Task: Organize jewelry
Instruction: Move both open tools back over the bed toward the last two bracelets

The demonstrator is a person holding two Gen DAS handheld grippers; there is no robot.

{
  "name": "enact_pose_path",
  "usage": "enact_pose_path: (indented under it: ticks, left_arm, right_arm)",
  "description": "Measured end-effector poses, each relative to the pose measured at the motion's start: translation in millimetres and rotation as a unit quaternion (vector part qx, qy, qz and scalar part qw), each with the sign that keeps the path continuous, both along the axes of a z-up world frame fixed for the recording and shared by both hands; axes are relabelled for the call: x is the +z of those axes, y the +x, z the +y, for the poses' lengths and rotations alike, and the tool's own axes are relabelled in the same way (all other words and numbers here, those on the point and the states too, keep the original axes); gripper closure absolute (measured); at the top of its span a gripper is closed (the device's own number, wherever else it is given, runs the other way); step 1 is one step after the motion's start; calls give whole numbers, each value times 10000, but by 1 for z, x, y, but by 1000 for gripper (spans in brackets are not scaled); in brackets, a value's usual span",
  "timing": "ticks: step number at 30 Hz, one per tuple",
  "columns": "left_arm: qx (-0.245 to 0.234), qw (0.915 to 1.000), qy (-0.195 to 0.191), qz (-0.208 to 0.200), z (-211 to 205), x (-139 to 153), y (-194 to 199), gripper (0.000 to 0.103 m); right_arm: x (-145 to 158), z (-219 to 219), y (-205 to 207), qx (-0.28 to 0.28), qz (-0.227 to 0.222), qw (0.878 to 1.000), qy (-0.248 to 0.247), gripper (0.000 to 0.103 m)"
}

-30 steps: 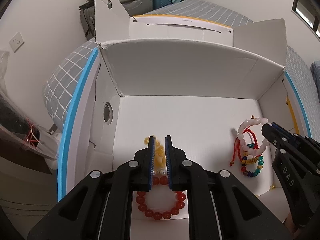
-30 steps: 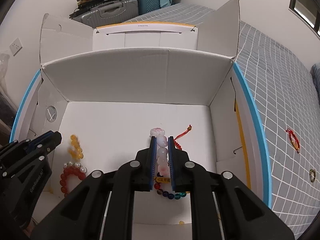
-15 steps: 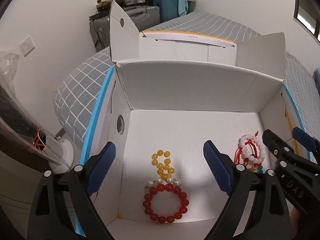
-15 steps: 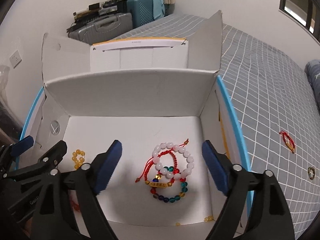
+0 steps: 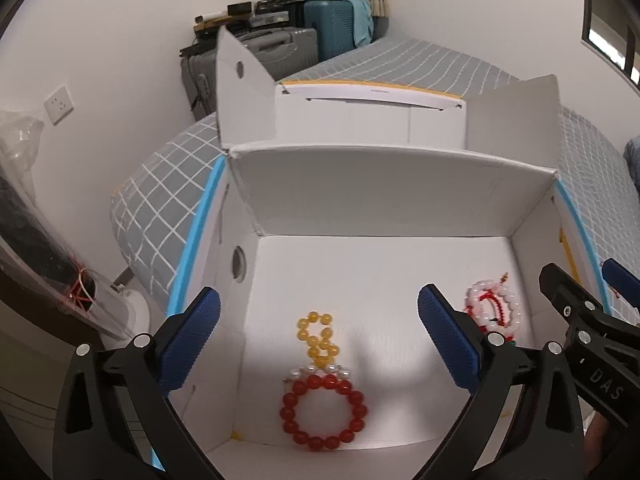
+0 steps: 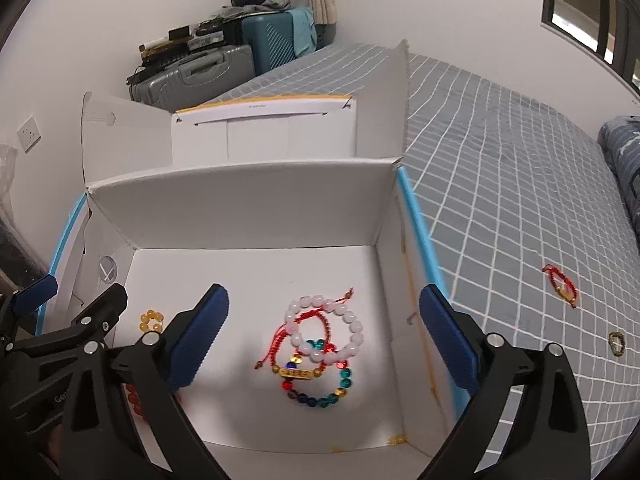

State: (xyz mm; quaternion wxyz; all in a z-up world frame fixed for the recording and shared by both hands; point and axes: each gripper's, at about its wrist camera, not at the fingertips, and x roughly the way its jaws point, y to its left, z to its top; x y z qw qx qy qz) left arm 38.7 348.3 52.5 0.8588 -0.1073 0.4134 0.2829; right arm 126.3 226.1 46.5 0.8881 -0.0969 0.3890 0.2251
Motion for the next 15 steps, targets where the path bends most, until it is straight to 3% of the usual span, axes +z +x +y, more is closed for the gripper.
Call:
enact_pose_path:
  ticks: [15]
  left_arm:
    - [-731, 9964, 92, -428, -85, 32, 24, 6]
  right_arm:
    - [30, -103, 5, -701, -279, 9971, 56, 8]
